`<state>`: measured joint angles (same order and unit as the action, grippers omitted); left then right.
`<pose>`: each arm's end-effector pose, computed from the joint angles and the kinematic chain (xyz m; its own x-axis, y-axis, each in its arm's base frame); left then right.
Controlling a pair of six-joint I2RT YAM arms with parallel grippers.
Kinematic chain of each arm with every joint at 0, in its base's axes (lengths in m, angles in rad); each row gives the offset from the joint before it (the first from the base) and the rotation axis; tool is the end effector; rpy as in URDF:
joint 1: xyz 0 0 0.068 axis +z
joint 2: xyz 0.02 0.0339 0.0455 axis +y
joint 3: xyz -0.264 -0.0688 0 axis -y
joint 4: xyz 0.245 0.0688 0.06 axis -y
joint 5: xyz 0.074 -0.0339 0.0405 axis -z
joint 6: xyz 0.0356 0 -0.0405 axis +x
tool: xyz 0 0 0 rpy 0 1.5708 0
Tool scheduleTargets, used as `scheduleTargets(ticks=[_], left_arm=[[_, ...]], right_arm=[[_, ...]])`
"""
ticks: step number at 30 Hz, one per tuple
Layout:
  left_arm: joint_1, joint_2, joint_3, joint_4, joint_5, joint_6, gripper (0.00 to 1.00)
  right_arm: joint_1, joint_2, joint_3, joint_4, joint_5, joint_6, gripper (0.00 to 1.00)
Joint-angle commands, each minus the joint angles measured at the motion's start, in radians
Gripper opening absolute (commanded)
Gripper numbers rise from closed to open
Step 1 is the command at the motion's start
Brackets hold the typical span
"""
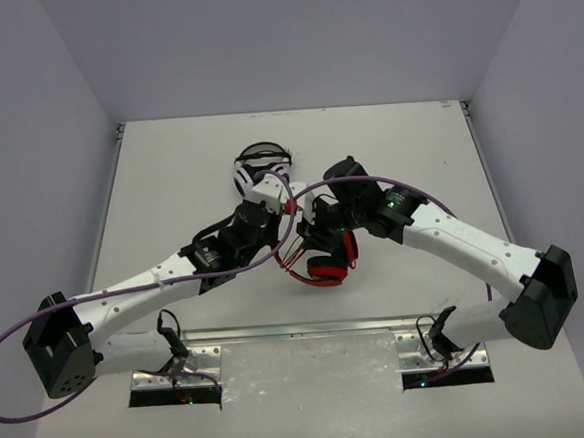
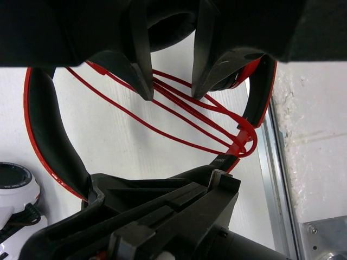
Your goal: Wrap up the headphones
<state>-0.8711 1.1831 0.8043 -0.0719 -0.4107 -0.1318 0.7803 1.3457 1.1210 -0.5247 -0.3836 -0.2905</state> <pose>0.1822 -0.1943 0.2766 -0.3399 0.2166 -0.9152 0.4290 0.9017 0.0541 0.1979 0.2146 0.3018 -0.2212 -0.5927 -0.7744 -0.9503 0.3095 0.0346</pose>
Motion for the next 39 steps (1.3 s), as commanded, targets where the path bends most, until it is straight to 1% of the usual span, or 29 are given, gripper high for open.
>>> scheduleTargets(ticks=[1, 5, 7, 15, 21, 28, 39], left_arm=[[-0.039, 0.009, 0.050, 0.047, 0.107, 0.083, 0.00], [-0.039, 0.012, 0.047, 0.047, 0.104, 0.083, 0.00], [-0.039, 0.007, 0.044, 0.049, 0.105, 0.080, 0.00], [-0.028, 0.013, 0.053, 0.038, 0.099, 0.049, 0.01], [0.003, 0.016, 0.056, 0.040, 0.116, 0.015, 0.01], [0.052, 0.033, 0.049, 0.032, 0.139, -0.019, 0.00], [0.107, 0.047, 0.035, 0.040, 0.145, -0.074, 0.00]], right_arm=[[0.002, 0.032, 0.074, 0.112, 0.002, 0.047, 0.36], [0.002, 0.029, 0.082, 0.118, 0.031, 0.050, 0.40], [0.000, 0.029, 0.083, 0.112, 0.063, 0.042, 0.40], [-0.036, -0.011, 0.045, 0.095, 0.071, 0.028, 0.44], [-0.049, -0.036, 0.020, 0.084, 0.054, 0.027, 0.47], [-0.049, -0.075, 0.039, 0.095, 0.026, 0.051, 0.50], [-0.050, -0.168, 0.010, 0.084, 0.083, 0.042, 0.54]])
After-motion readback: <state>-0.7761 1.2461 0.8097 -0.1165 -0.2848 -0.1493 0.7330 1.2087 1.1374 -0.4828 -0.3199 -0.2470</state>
